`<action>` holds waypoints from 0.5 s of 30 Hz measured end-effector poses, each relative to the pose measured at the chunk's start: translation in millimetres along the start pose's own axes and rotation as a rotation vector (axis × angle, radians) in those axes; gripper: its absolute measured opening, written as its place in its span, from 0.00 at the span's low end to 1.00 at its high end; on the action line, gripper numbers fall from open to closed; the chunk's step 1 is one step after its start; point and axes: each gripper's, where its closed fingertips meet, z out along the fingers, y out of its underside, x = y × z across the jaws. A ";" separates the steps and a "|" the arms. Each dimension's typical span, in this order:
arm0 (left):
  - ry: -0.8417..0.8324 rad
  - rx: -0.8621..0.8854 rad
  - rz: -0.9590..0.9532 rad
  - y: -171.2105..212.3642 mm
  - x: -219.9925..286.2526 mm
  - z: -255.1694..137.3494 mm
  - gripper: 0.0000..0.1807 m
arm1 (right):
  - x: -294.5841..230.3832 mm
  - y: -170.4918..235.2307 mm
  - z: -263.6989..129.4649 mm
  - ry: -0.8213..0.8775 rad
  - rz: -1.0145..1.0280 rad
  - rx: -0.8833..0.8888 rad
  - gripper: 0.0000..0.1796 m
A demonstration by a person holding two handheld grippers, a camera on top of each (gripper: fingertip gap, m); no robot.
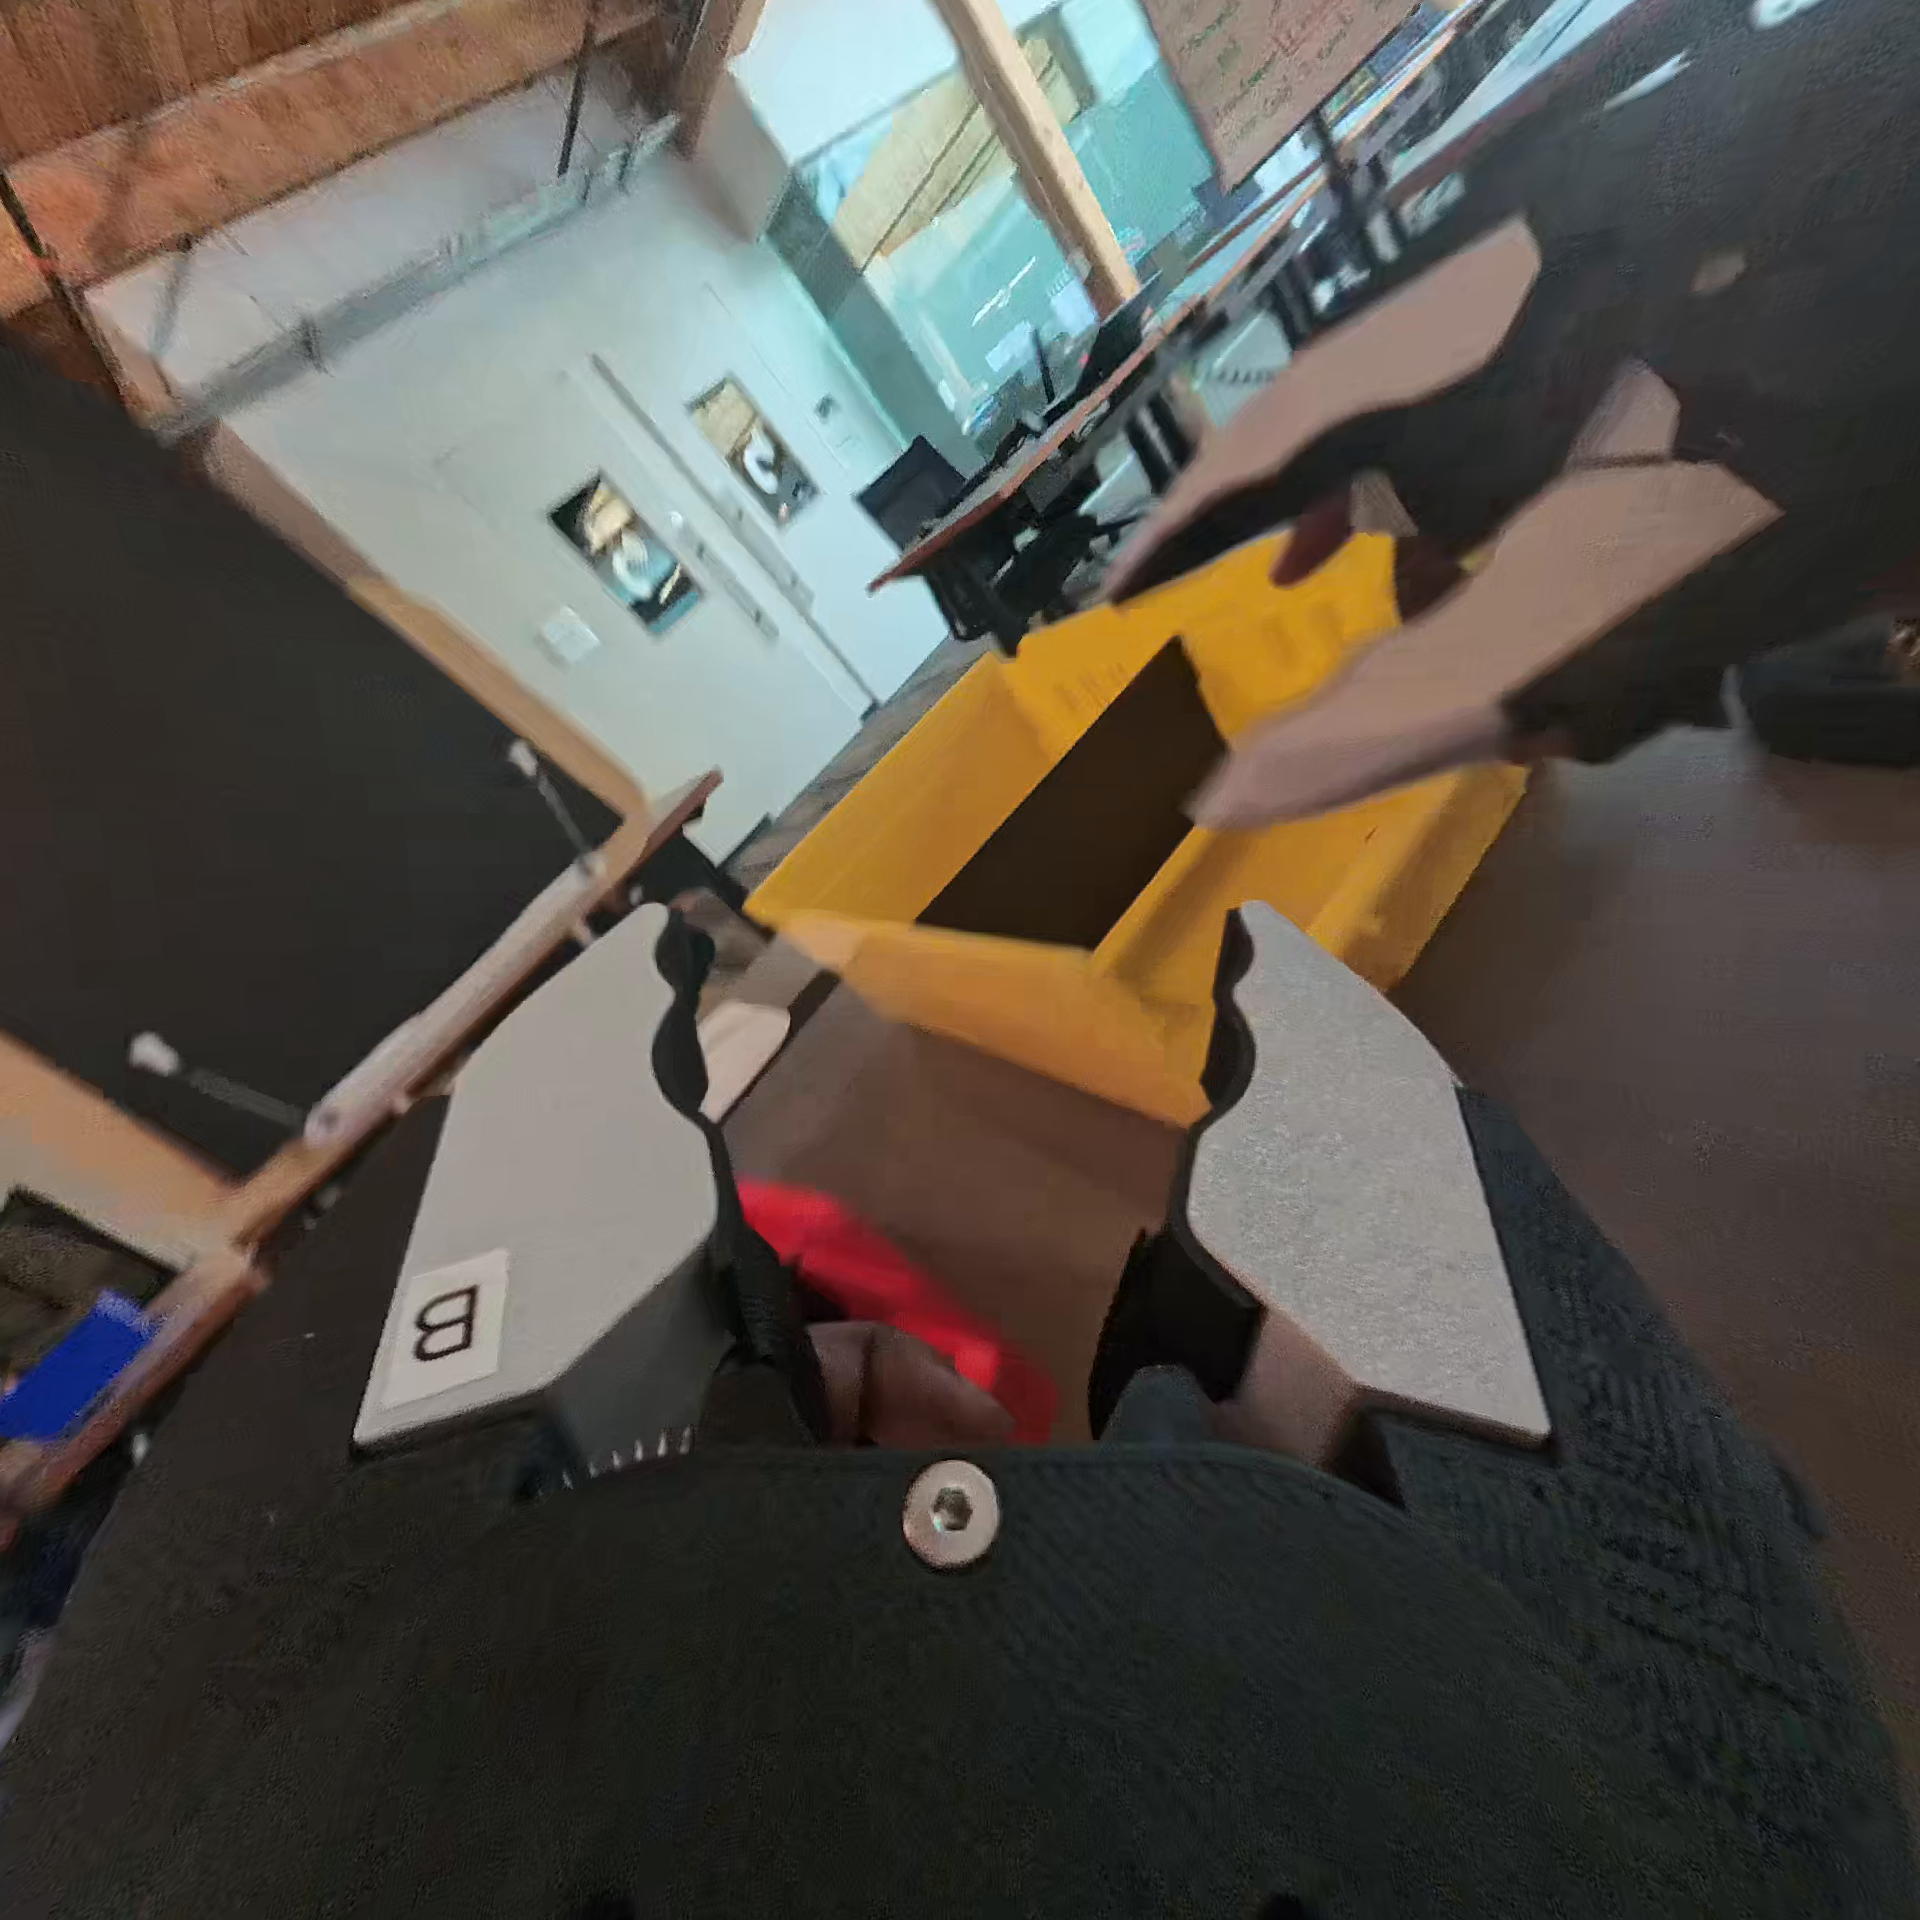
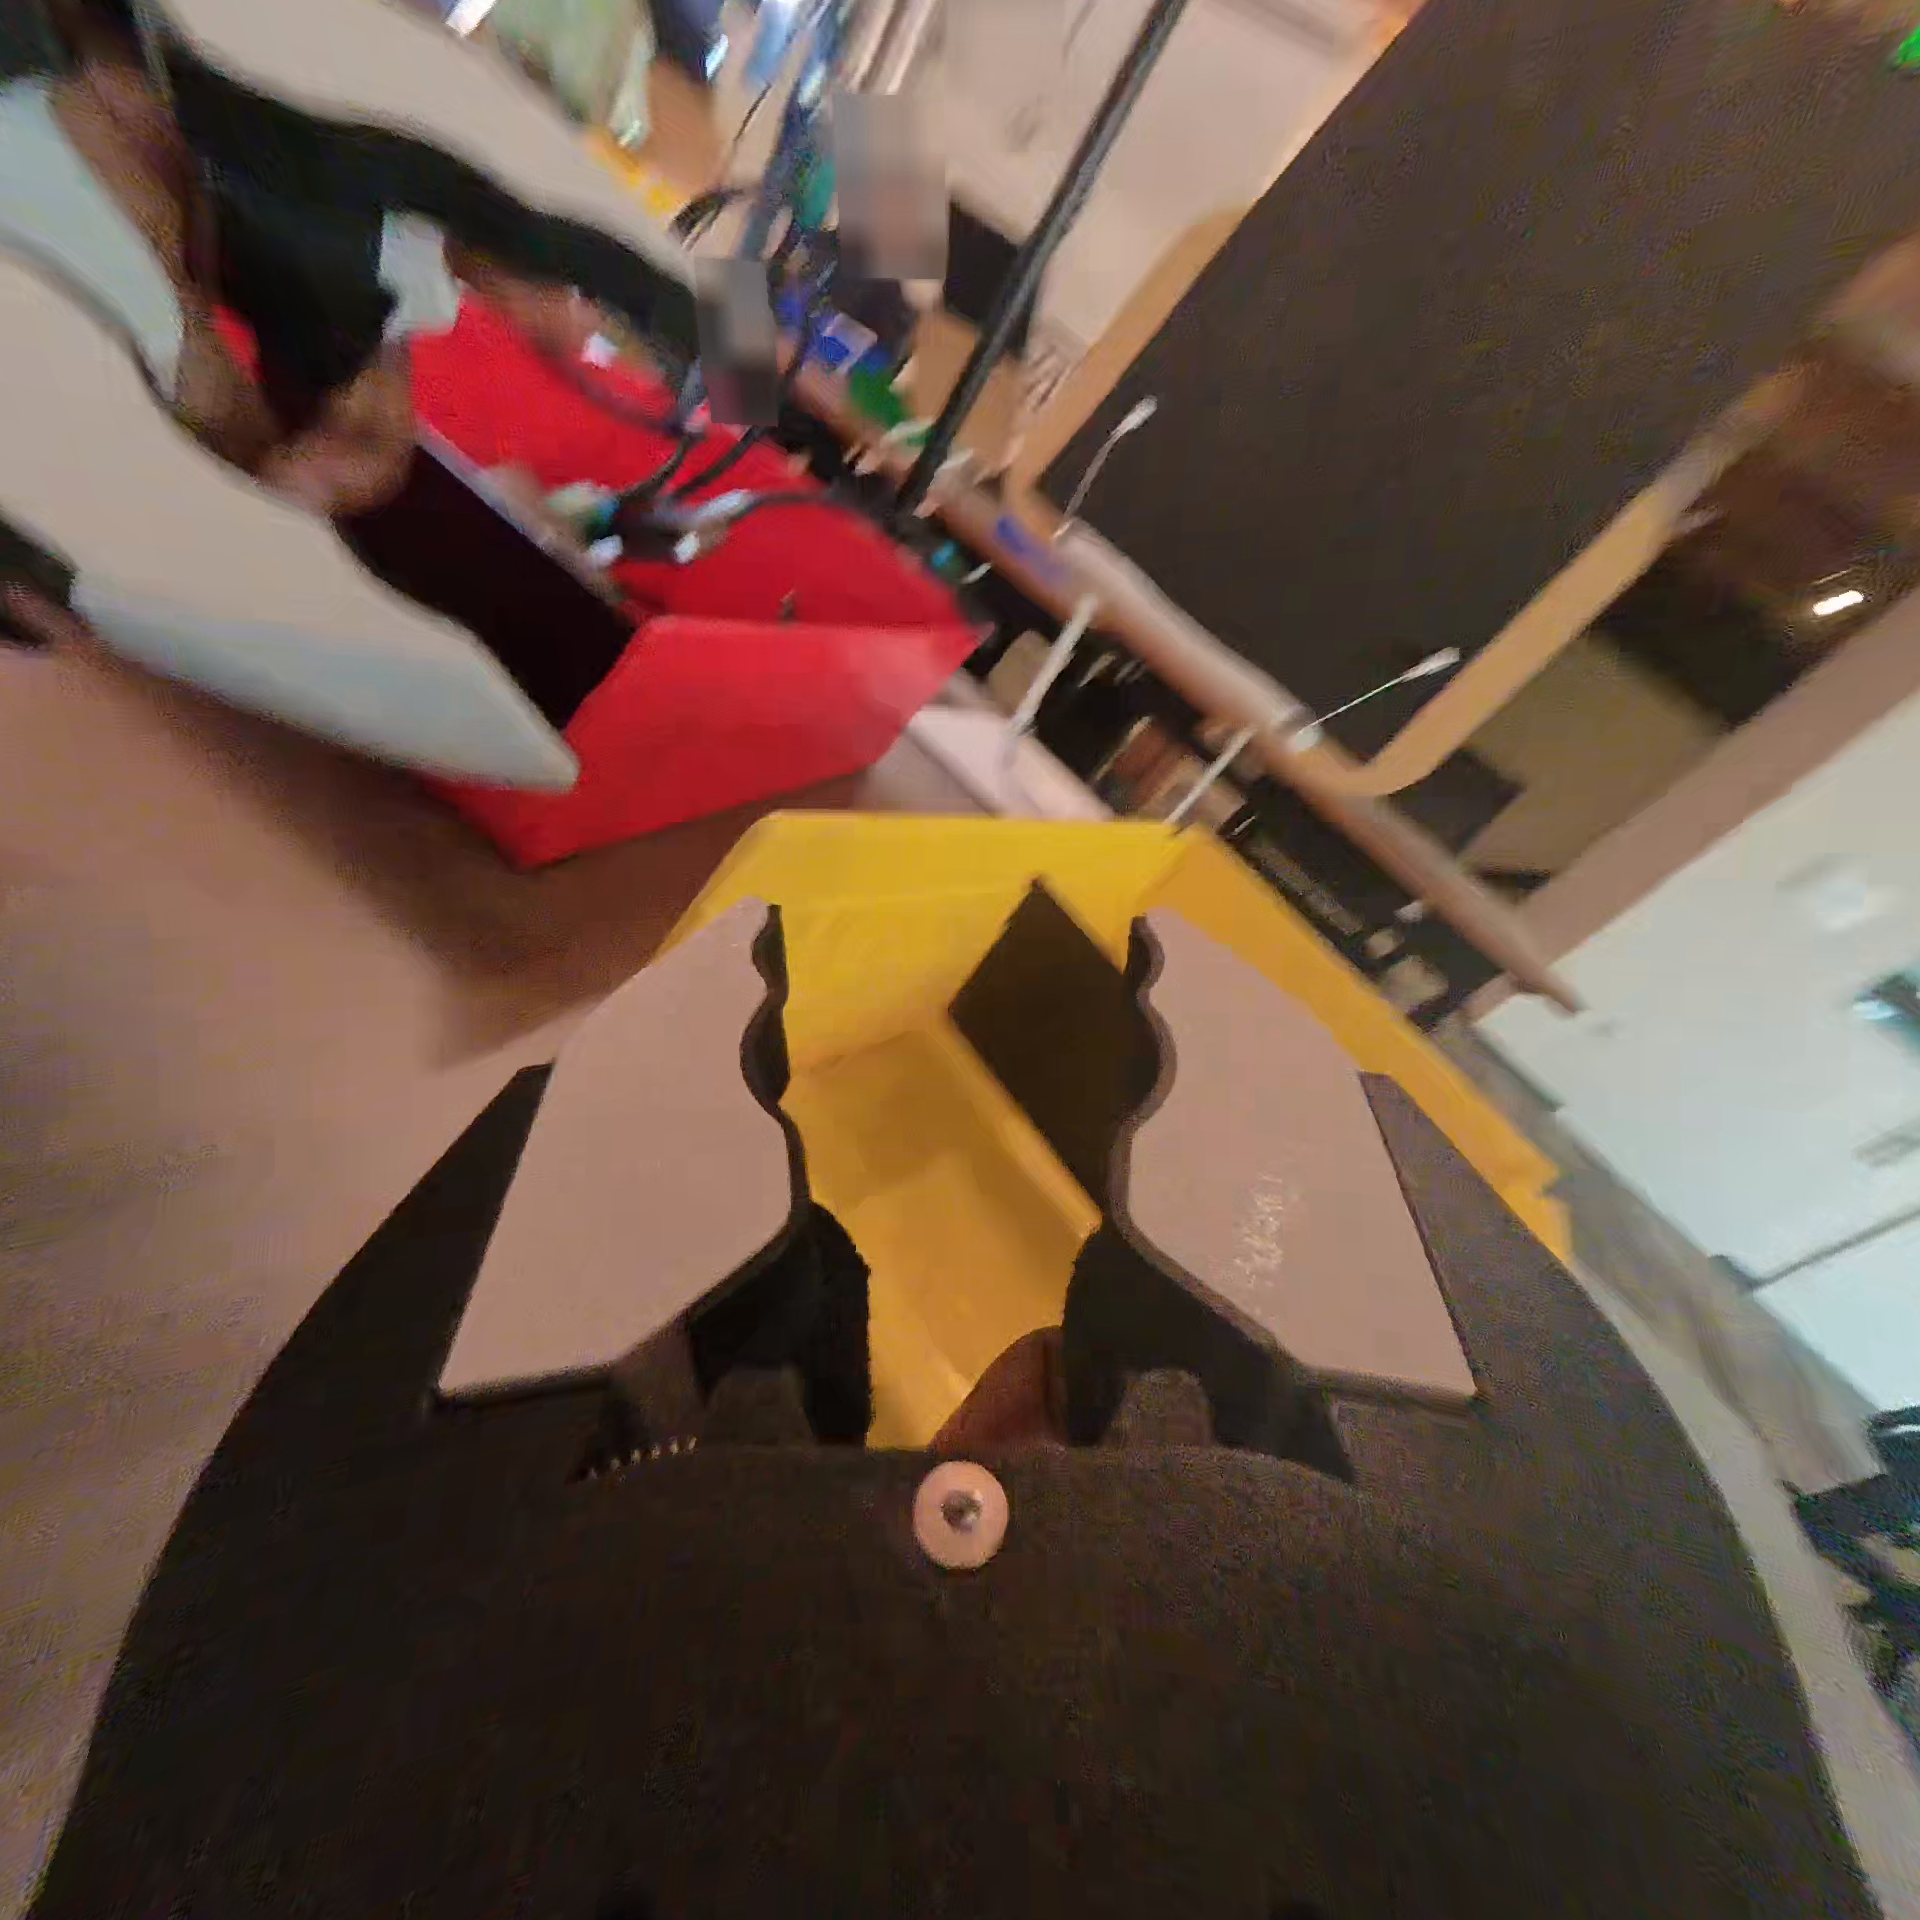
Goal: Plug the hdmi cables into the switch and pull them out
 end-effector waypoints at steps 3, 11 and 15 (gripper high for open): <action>-0.044 -0.148 -0.063 44.8 -28.7 -35.8 0.48 | -45.6 53.0 13.8 -0.255 -0.042 -0.327 0.43; -0.014 -0.839 0.108 193.9 -47.2 -92.0 0.26 | -44.9 109.3 15.6 -0.219 -0.326 -0.666 0.23; -0.026 -0.872 0.064 199.1 -53.6 -99.8 0.25 | -30.9 119.5 11.9 -0.162 -0.254 -0.750 0.24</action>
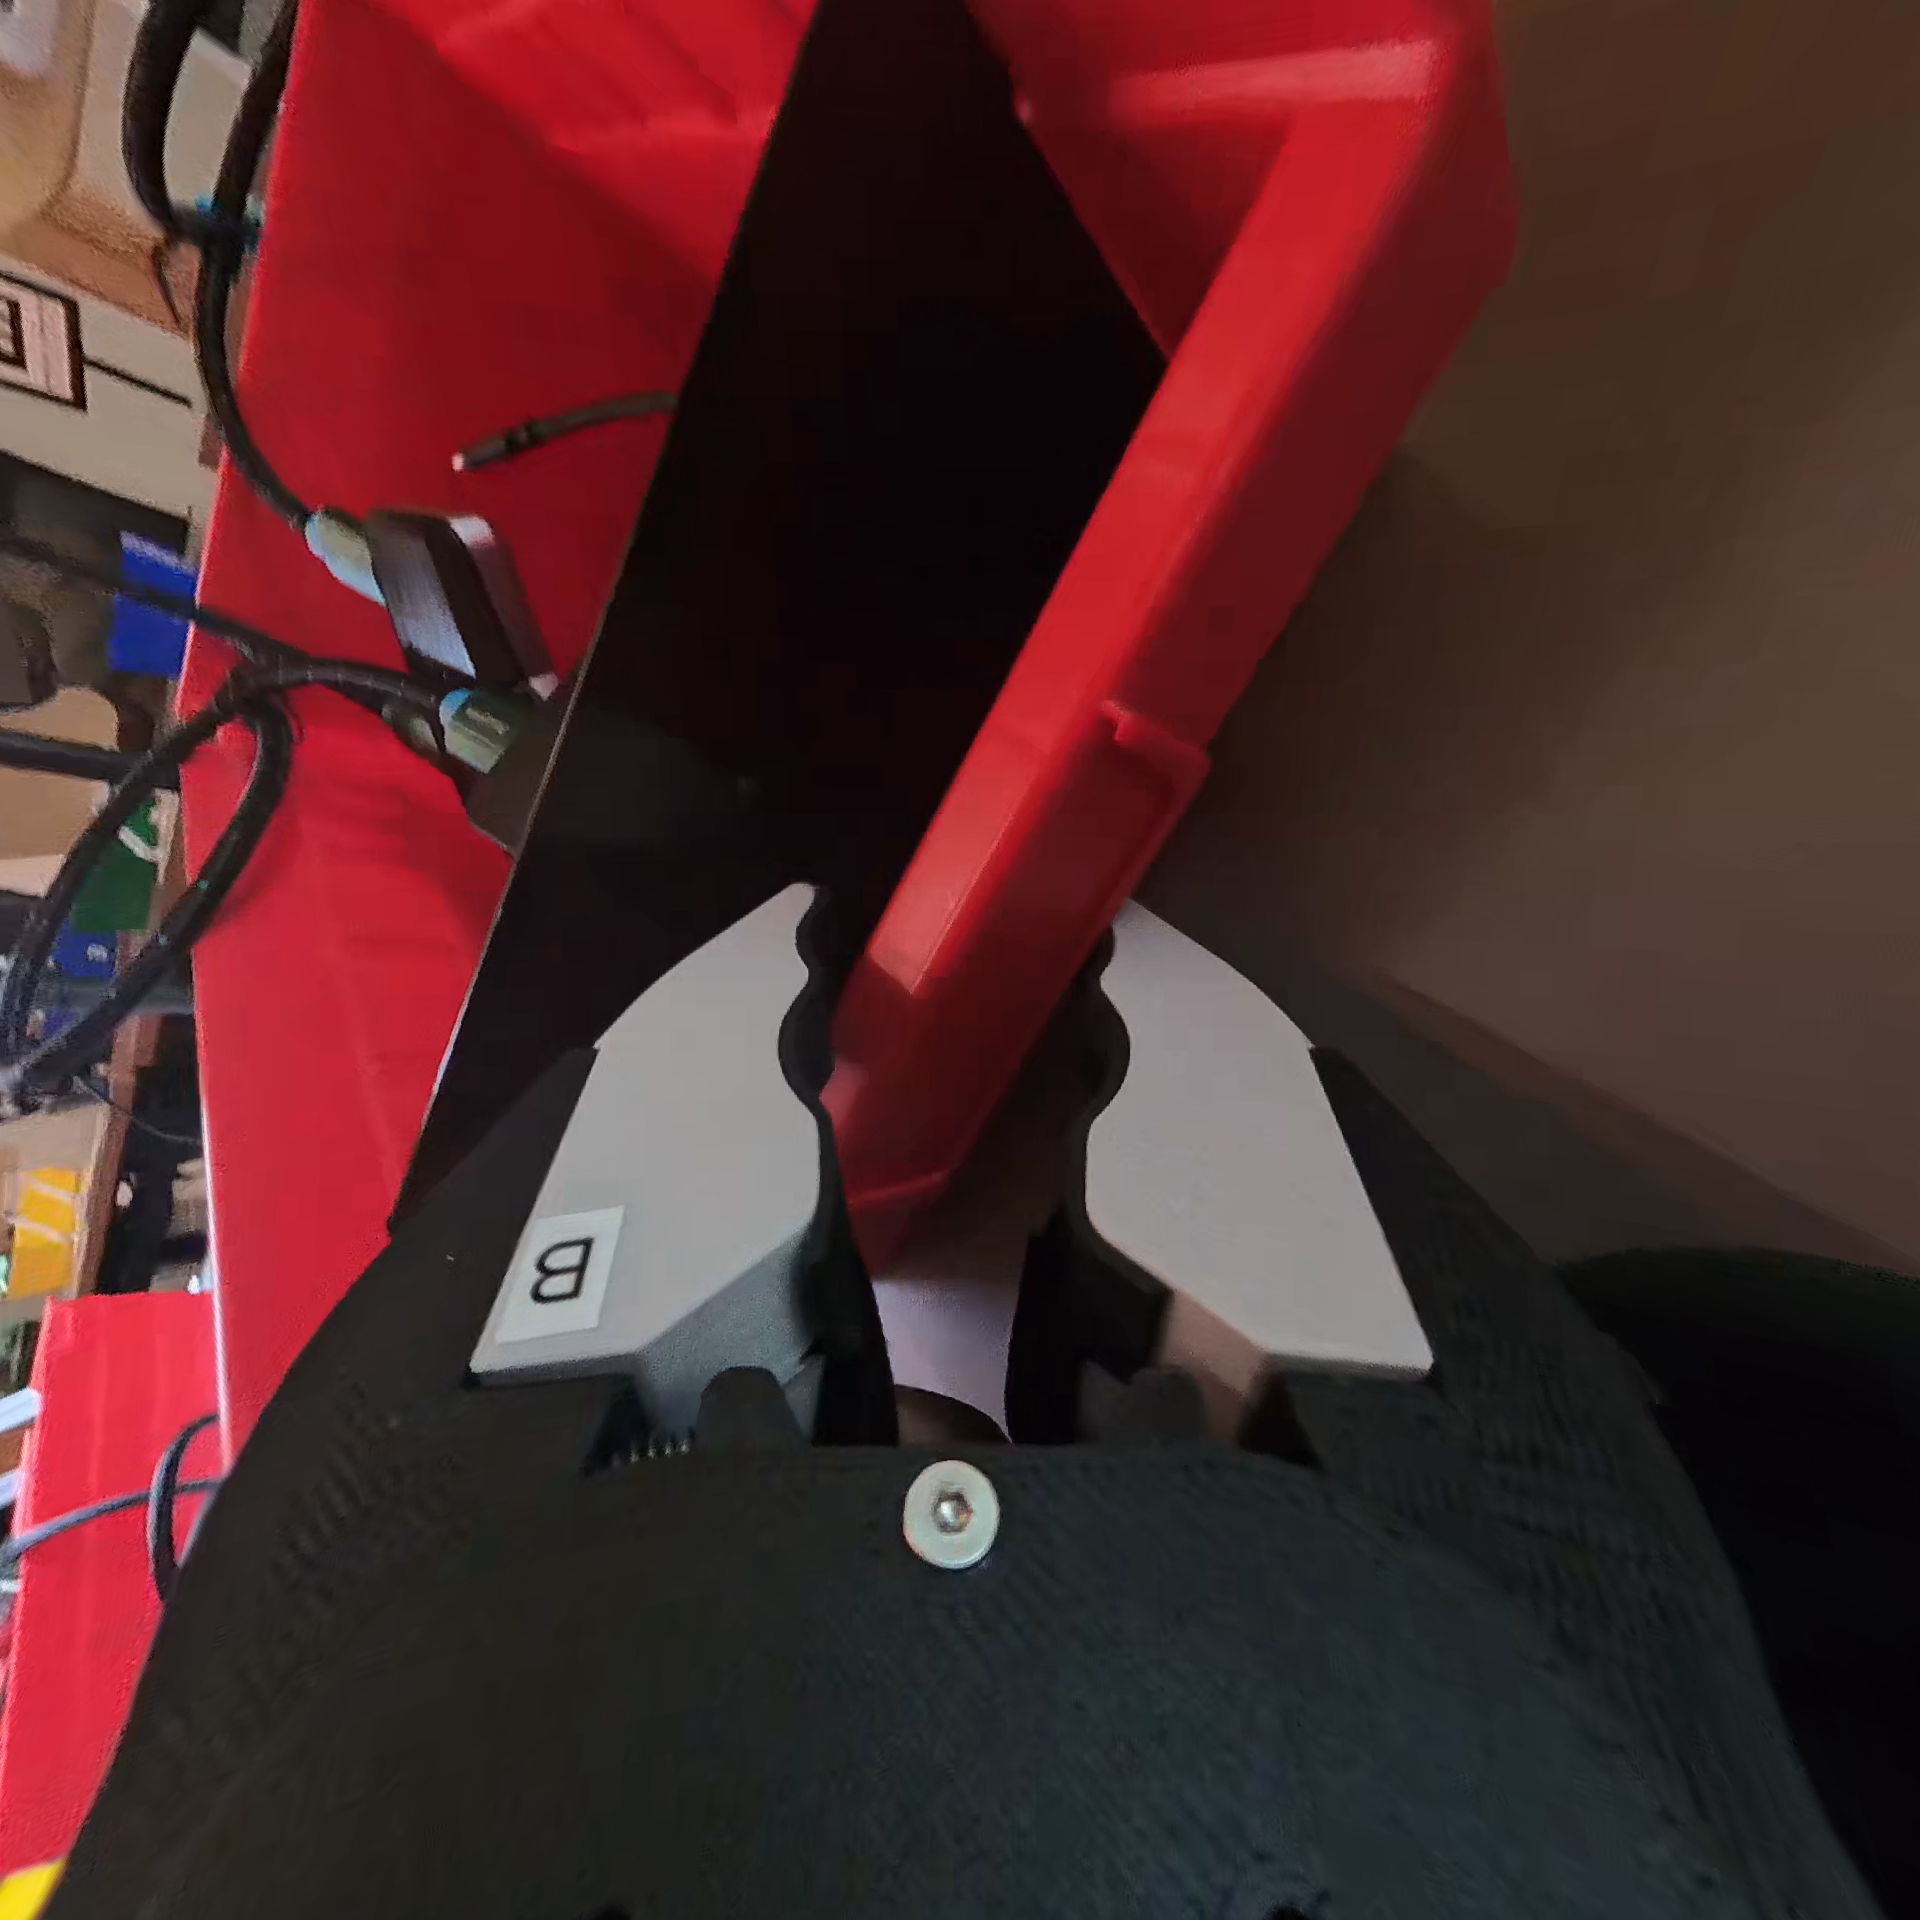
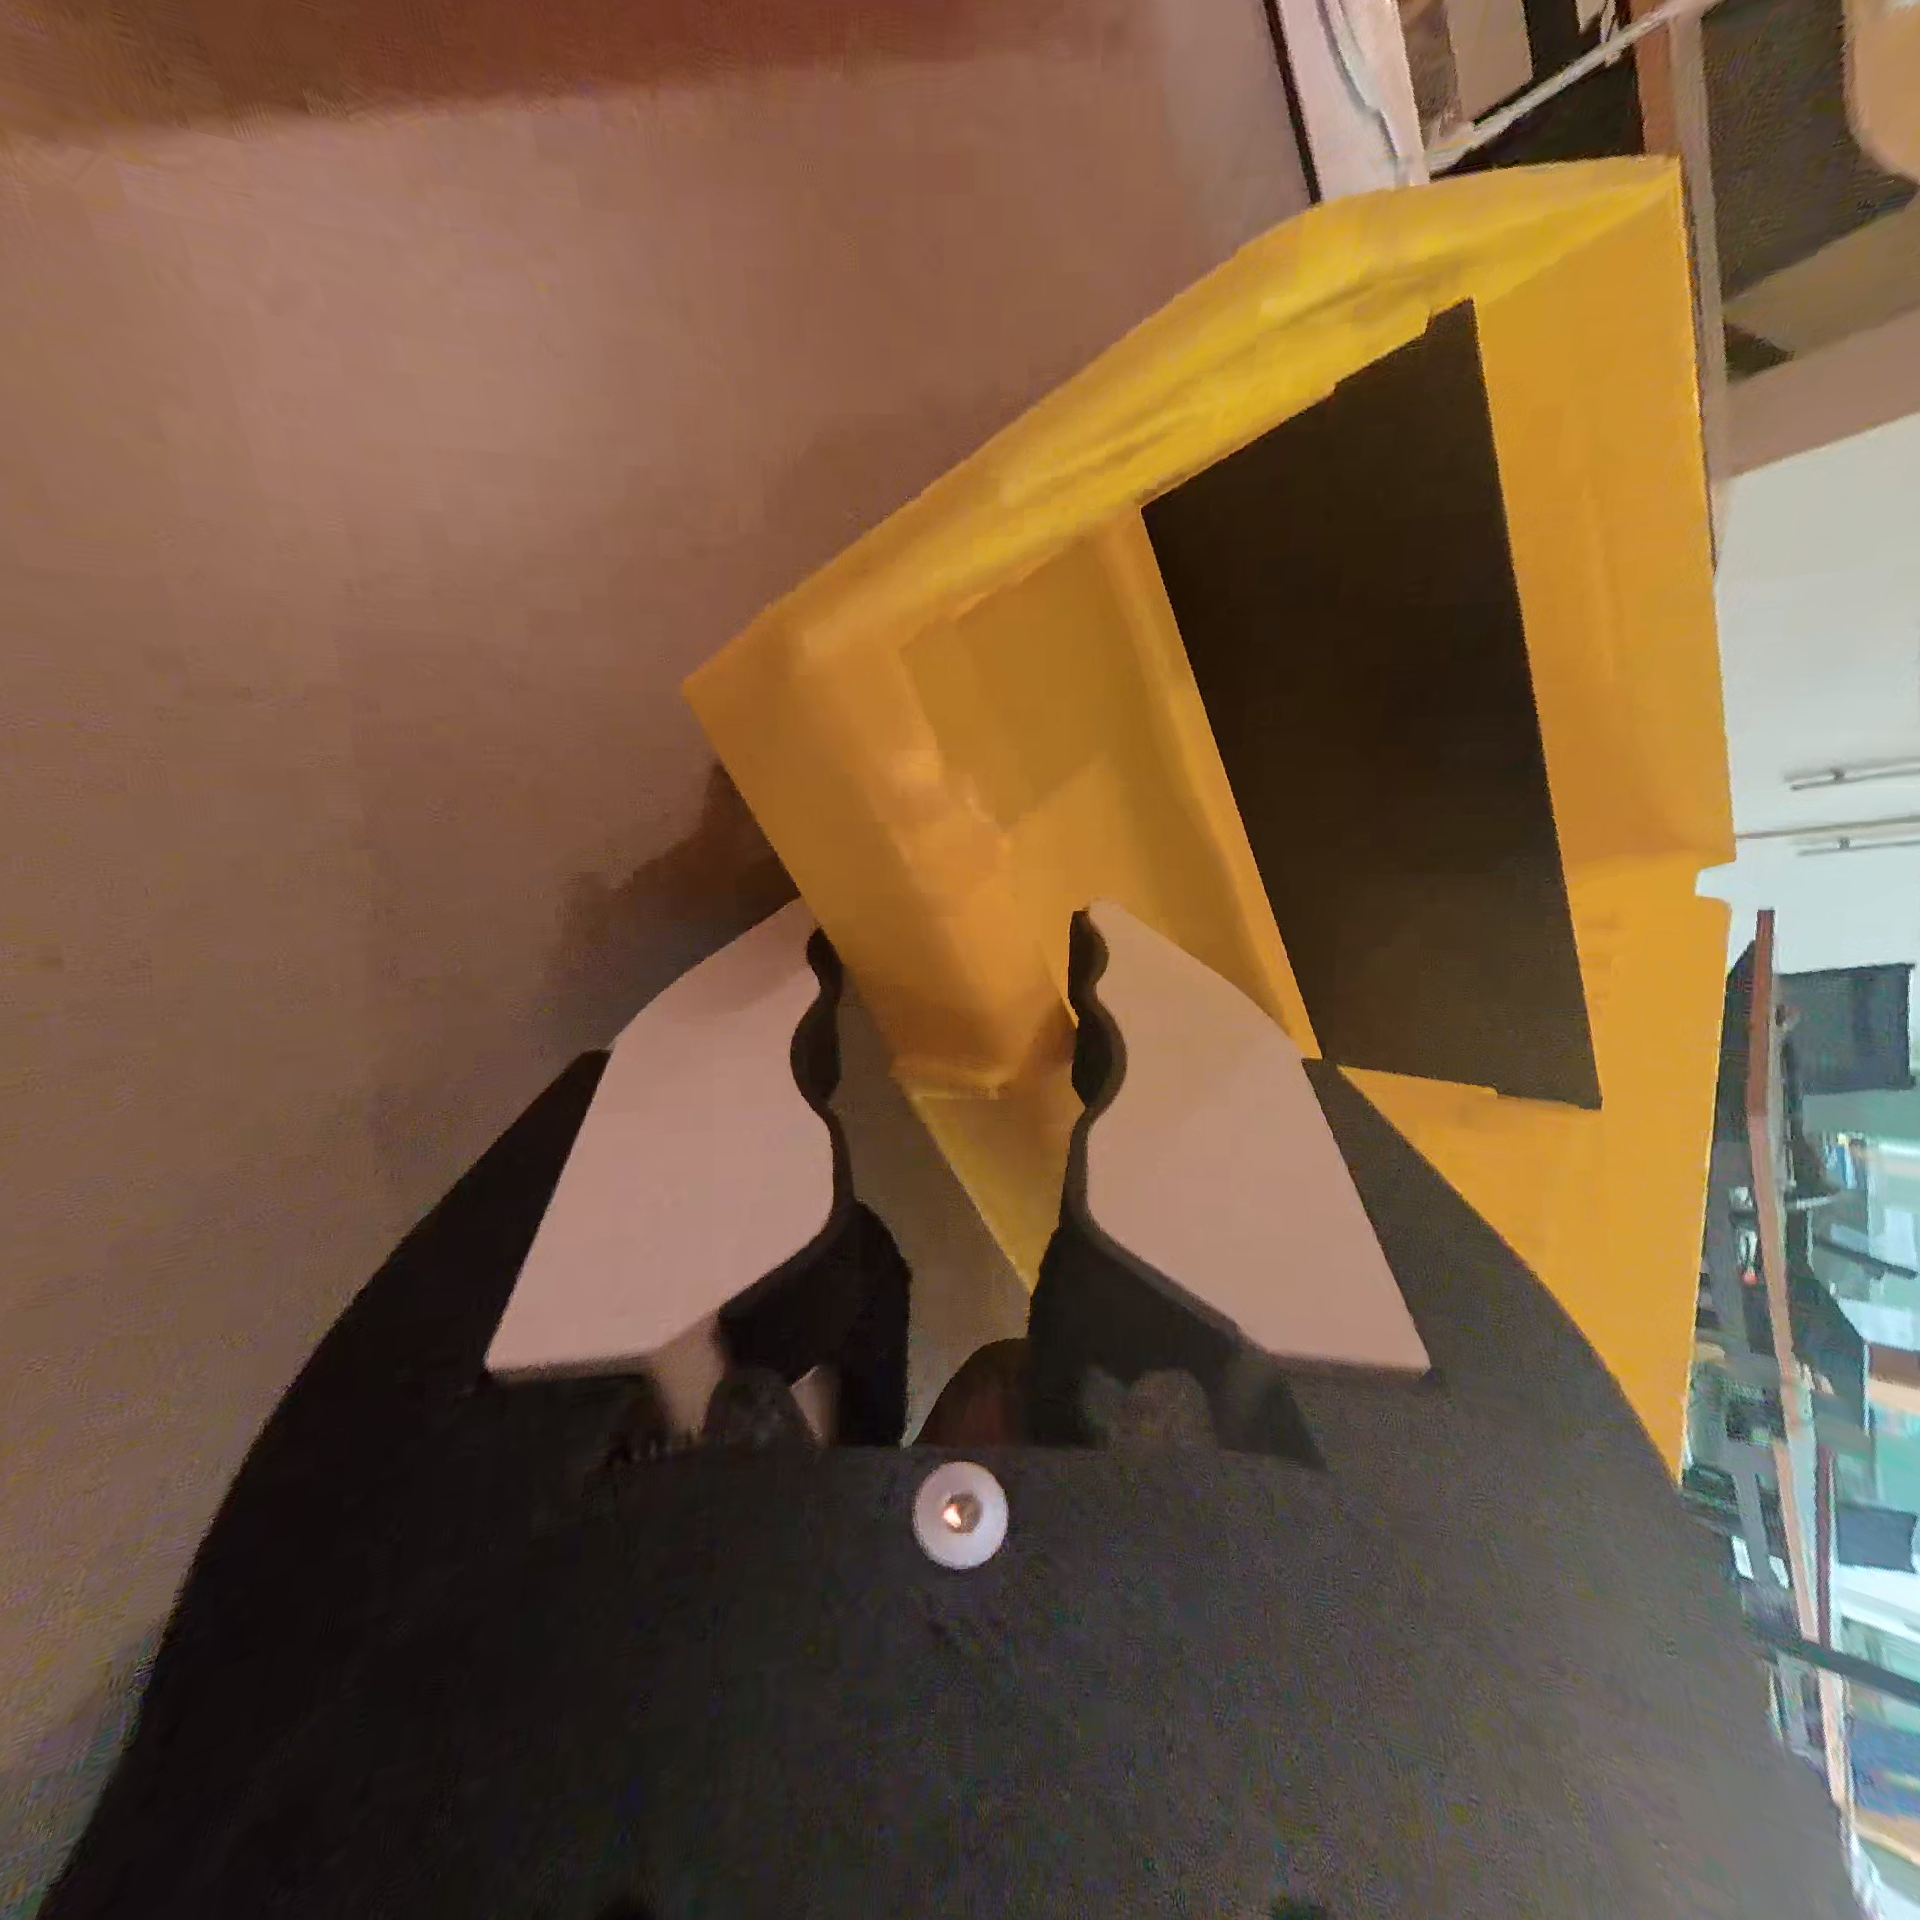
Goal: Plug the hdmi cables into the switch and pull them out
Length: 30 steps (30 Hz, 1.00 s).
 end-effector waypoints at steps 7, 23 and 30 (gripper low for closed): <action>-0.052 -0.088 -0.088 58.5 -42.0 -1.8 0.26 | 33.6 50.2 0.0 0.125 0.171 -0.178 0.25; -0.106 -0.094 -0.023 211.5 -98.4 -70.9 0.23 | 64.6 111.7 -17.5 0.263 0.269 -0.333 0.23; -0.005 0.125 -0.275 187.4 -94.9 -82.0 0.44 | 51.4 39.2 -20.9 0.196 0.113 0.016 0.37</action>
